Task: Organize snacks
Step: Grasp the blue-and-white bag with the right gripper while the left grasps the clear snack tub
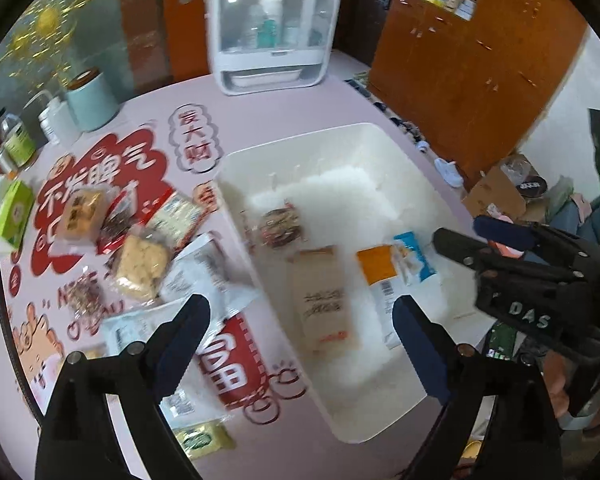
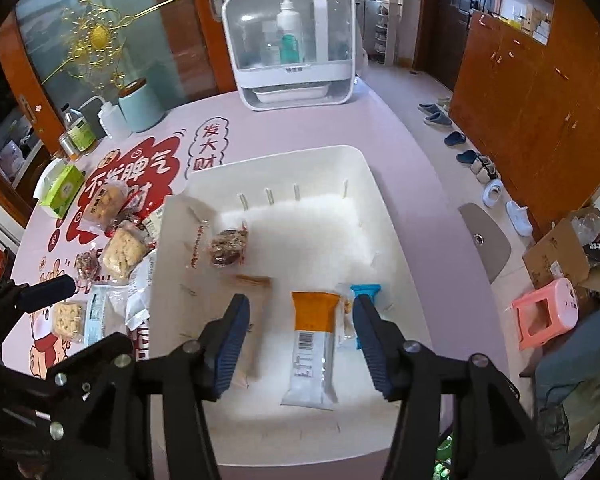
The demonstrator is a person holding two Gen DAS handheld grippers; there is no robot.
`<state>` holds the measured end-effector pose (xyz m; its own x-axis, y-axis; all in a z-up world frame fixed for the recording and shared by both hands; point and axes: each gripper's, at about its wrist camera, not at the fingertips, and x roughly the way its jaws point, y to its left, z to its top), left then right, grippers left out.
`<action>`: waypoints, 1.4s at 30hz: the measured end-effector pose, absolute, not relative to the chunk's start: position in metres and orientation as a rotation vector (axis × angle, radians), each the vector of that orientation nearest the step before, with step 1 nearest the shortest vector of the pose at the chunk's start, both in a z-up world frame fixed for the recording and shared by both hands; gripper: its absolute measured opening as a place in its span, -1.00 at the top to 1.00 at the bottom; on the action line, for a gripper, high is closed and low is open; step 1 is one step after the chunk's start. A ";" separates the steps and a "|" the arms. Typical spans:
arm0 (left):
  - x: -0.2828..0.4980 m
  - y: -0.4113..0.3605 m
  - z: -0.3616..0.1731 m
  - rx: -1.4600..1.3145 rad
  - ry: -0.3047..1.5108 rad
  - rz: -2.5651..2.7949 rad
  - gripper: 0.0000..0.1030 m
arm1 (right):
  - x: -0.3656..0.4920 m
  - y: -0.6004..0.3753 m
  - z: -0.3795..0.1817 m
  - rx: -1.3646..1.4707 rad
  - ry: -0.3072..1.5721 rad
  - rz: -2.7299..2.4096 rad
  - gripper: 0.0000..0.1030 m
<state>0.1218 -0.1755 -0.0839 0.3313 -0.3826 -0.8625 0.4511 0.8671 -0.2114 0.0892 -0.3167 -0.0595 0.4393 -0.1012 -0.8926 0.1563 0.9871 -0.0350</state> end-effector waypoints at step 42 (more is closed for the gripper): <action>0.158 0.092 -0.164 0.220 1.138 -0.507 -0.79 | 0.112 -0.091 -0.148 0.132 1.225 -0.016 -0.68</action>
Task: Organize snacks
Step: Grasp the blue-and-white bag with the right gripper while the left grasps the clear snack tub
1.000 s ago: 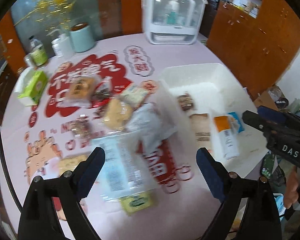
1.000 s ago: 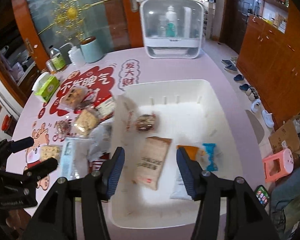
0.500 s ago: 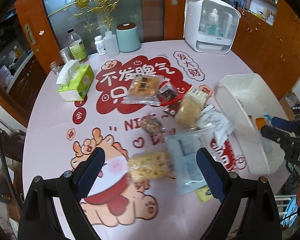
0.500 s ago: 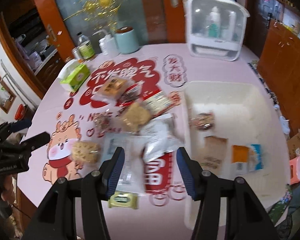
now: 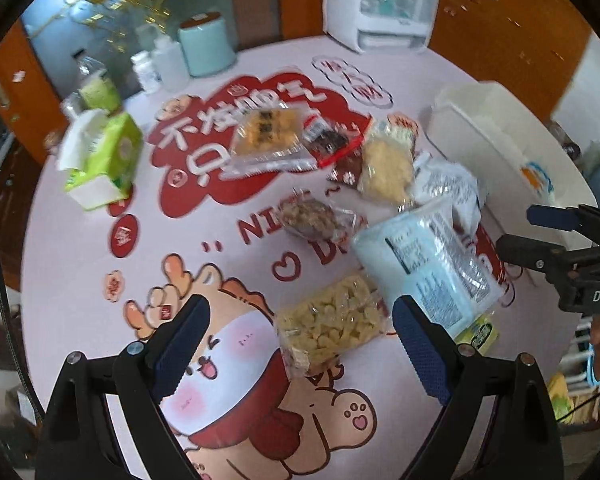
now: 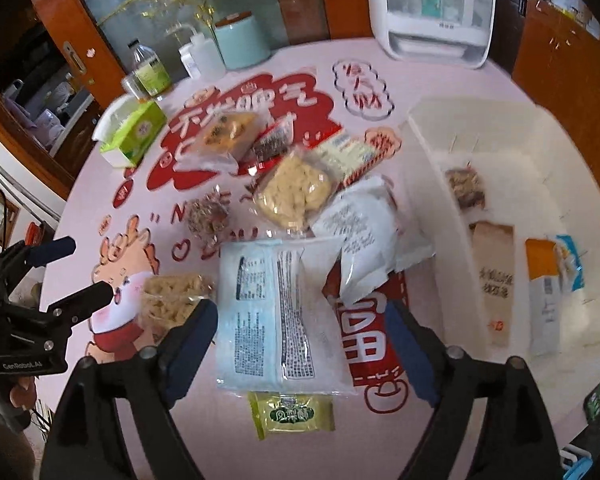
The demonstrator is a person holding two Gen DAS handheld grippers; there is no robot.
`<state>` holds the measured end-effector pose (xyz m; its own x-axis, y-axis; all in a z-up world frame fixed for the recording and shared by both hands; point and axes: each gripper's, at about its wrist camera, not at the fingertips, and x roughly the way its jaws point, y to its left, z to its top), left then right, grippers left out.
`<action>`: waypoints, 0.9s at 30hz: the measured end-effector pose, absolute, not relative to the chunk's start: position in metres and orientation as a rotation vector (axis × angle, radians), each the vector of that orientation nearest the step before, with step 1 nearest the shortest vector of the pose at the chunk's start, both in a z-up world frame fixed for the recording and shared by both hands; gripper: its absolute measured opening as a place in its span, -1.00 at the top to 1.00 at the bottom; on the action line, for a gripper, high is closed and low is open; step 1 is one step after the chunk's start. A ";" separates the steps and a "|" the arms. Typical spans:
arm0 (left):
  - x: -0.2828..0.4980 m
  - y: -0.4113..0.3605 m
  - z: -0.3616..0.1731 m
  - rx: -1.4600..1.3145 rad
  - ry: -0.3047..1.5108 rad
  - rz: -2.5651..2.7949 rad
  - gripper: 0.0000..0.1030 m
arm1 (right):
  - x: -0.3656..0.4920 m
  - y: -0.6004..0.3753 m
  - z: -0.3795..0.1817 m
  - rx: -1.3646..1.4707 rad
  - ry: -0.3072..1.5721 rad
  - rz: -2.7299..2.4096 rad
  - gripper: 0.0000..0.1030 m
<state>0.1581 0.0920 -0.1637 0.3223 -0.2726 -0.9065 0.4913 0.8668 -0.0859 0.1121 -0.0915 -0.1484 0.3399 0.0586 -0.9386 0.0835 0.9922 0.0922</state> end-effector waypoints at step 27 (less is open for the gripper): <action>0.178 0.057 -0.257 0.366 1.347 -0.755 -0.79 | 0.128 -0.078 -0.232 0.138 1.440 0.055 -0.67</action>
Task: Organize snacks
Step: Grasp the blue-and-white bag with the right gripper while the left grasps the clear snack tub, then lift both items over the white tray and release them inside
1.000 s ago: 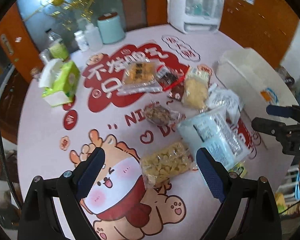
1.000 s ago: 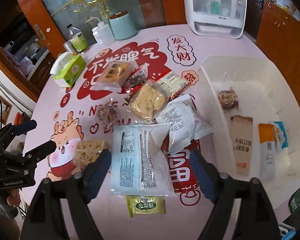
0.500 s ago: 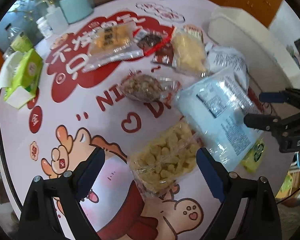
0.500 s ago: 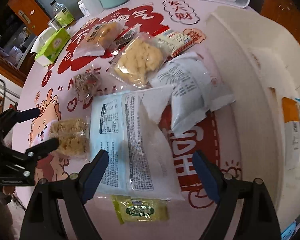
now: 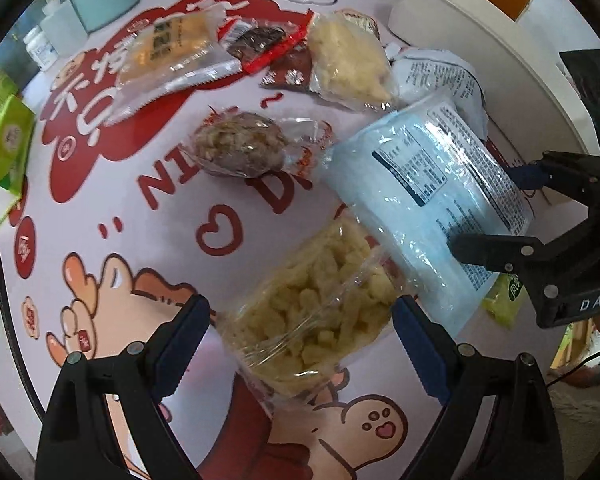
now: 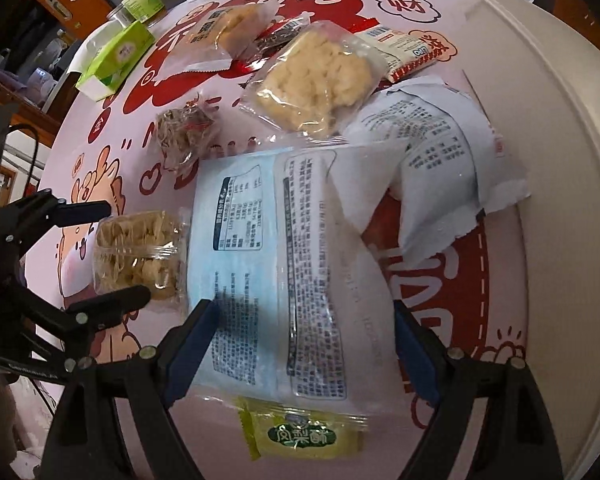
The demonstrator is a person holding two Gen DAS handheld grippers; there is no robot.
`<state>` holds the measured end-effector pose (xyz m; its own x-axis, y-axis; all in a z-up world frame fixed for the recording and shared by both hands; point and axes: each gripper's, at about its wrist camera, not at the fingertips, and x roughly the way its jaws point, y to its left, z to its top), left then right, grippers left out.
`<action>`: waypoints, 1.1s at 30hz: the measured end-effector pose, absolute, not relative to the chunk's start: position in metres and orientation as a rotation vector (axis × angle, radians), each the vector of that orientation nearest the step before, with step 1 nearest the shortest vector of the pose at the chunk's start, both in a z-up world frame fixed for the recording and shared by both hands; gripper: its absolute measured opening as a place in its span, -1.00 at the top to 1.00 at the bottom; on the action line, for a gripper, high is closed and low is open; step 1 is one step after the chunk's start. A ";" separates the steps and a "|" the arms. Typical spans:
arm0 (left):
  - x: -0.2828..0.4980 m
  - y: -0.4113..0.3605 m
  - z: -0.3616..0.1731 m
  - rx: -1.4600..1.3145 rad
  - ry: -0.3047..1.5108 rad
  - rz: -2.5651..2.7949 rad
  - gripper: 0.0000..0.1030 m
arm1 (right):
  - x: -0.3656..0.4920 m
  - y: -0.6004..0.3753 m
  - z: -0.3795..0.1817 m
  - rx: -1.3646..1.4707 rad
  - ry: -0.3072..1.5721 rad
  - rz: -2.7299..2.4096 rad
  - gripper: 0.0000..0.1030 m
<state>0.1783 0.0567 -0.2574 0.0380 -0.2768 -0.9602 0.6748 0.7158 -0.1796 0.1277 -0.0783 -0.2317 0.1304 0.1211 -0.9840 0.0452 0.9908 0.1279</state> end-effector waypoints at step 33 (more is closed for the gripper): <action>0.154 0.070 -0.206 0.285 1.342 -0.447 -0.45 | 0.100 -0.067 -0.174 0.027 1.278 0.091 0.72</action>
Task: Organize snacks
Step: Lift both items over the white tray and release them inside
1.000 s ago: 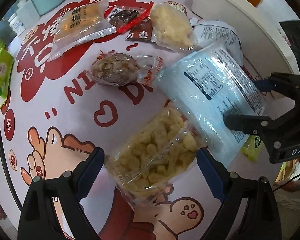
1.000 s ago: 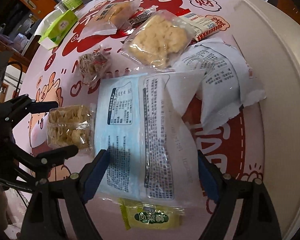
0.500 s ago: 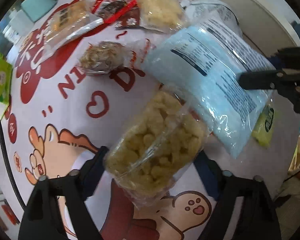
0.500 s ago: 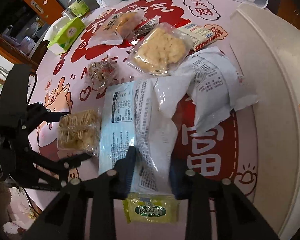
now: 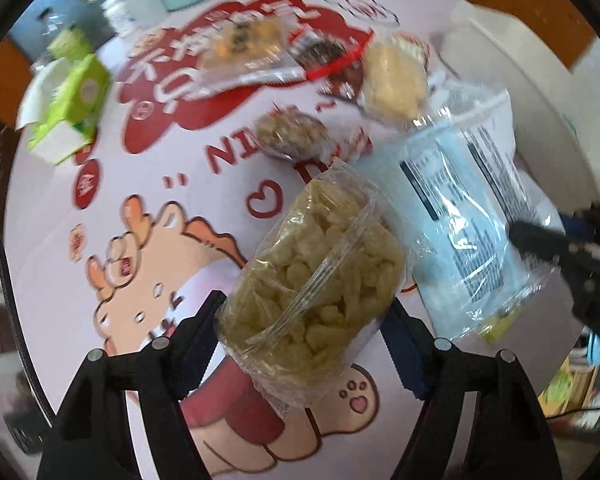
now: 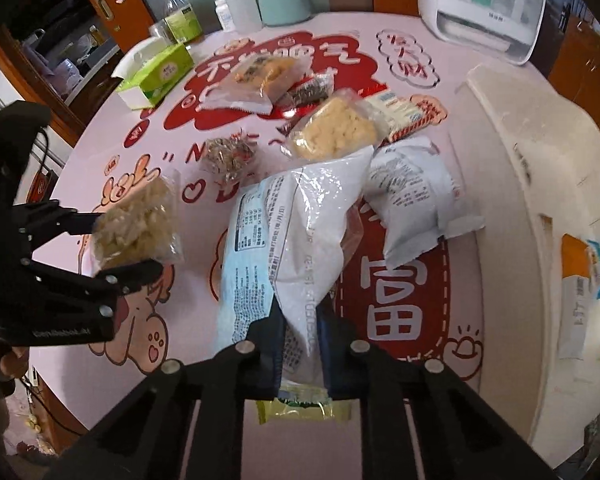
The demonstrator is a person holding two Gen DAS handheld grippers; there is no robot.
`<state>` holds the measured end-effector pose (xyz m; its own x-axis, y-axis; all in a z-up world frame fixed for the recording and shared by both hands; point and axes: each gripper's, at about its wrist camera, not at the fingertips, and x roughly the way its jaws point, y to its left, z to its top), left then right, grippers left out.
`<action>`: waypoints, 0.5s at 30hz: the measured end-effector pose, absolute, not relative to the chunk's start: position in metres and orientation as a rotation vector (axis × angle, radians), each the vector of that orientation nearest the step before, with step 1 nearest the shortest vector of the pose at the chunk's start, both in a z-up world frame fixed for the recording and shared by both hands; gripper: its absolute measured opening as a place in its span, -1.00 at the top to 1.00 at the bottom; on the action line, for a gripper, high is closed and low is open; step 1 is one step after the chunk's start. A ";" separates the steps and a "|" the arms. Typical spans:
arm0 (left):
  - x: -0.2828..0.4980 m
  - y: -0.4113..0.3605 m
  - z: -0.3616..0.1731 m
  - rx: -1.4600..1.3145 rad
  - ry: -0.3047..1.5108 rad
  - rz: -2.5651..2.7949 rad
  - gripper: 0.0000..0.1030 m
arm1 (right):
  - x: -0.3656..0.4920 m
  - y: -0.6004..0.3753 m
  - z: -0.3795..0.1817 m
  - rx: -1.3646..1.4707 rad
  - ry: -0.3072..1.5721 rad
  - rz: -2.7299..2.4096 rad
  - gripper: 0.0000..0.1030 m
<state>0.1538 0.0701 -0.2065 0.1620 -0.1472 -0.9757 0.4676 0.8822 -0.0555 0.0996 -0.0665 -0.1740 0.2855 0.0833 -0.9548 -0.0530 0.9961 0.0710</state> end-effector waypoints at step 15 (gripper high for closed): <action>0.138 0.041 -0.107 0.215 1.140 -0.381 -0.44 | 0.071 -0.085 -0.060 -0.029 1.034 0.080 0.73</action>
